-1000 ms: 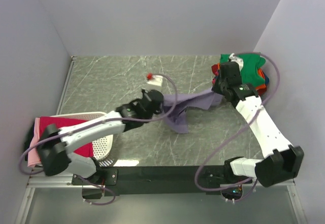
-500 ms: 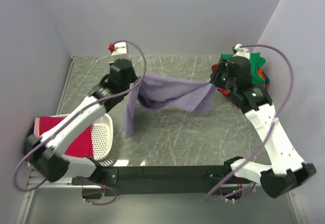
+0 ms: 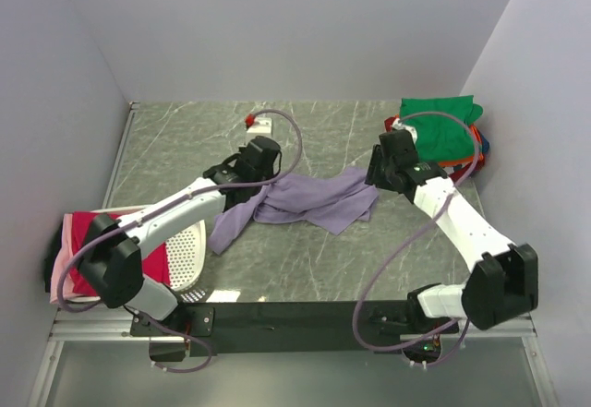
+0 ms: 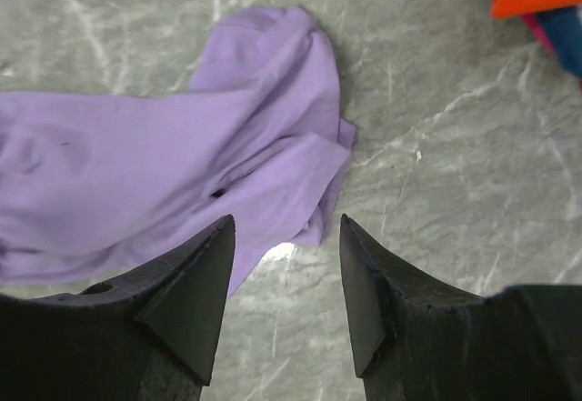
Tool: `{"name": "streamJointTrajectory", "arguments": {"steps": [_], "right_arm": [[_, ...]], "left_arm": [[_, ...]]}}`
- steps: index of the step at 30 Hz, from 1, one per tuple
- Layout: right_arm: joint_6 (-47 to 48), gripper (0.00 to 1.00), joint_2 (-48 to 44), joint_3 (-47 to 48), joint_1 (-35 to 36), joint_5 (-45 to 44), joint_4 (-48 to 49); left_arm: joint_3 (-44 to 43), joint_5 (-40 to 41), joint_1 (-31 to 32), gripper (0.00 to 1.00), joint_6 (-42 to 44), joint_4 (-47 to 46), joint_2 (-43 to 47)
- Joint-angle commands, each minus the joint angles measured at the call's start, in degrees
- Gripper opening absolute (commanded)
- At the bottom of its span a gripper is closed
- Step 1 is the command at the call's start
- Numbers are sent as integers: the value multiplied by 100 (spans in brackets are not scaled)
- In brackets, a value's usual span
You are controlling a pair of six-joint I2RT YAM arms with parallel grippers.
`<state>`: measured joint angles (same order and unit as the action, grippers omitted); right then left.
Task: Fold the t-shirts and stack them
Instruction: Flatten the tshirt out
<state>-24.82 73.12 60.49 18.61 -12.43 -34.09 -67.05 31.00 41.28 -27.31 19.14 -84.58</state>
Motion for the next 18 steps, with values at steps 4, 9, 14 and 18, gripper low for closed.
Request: {"name": "streamJointTrajectory", "arguments": {"steps": [4,9,14,18], "right_arm": [[3,57,685,-213,-323,495,964],[100,57,1344,-274,-841,960,1343],[91,57,1731,-327,-1052,1417,1615],[56,57,2012,-327,-1140,1602,1712]], "left_arm": [[86,-824,214,24,-354,-411,-612],[279,-956,240,24,-424,-525,-736],[455,-877,249,24,-451,-472,-762],[517,-859,249,24,-477,-455,-745]]}}
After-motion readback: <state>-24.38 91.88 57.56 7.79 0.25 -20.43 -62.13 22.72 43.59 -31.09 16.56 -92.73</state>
